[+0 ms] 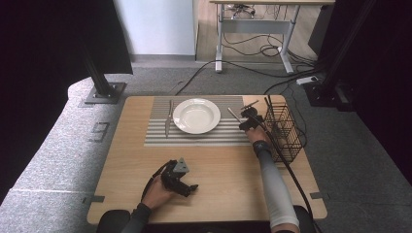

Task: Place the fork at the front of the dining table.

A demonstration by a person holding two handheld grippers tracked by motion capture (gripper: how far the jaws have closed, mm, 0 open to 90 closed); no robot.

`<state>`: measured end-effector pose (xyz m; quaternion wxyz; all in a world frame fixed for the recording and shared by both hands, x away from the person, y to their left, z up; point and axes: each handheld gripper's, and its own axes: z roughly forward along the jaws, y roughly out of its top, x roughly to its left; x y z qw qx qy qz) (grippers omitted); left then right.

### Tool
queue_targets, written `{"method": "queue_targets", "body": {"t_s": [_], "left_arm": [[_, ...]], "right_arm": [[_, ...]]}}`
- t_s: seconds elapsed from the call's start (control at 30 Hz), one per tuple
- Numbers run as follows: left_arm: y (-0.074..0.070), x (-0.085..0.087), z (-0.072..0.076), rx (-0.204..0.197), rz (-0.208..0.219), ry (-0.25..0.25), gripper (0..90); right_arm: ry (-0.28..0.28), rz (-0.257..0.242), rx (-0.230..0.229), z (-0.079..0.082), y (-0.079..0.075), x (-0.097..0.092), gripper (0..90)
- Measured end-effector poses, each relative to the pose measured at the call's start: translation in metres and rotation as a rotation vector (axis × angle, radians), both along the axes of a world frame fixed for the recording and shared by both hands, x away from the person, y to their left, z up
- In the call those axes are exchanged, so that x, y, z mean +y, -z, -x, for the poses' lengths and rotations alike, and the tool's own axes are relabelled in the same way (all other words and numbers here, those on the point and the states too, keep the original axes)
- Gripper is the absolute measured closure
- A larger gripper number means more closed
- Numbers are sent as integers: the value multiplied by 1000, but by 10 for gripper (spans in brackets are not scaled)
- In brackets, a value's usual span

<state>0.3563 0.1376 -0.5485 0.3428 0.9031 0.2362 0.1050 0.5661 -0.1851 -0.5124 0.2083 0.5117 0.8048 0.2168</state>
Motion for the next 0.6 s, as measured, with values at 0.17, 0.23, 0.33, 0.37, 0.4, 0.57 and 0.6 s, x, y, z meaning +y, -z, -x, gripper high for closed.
{"method": "queue_targets", "body": {"t_s": [0.17,0.23,0.33,0.37,0.4,0.57,0.6], "left_arm": [[0,-1,0,0,-1,4,32],[0,-1,0,-1,-1,4,32],[0,-1,0,-2,-1,4,32],[0,-1,0,-1,0,4,32],[0,-1,0,0,-1,4,32],[0,-1,0,1,-1,4,32],[0,-1,0,1,0,3,32]], "right_arm": [[20,-10,19,7,2,-1,445],[35,6,36,10,4,0,442],[53,30,40,13,5,-1,443],[54,34,42,13,5,-2,444],[58,33,48,14,5,-3,449],[65,11,72,18,5,-5,507],[64,8,73,19,5,-5,520]]}}
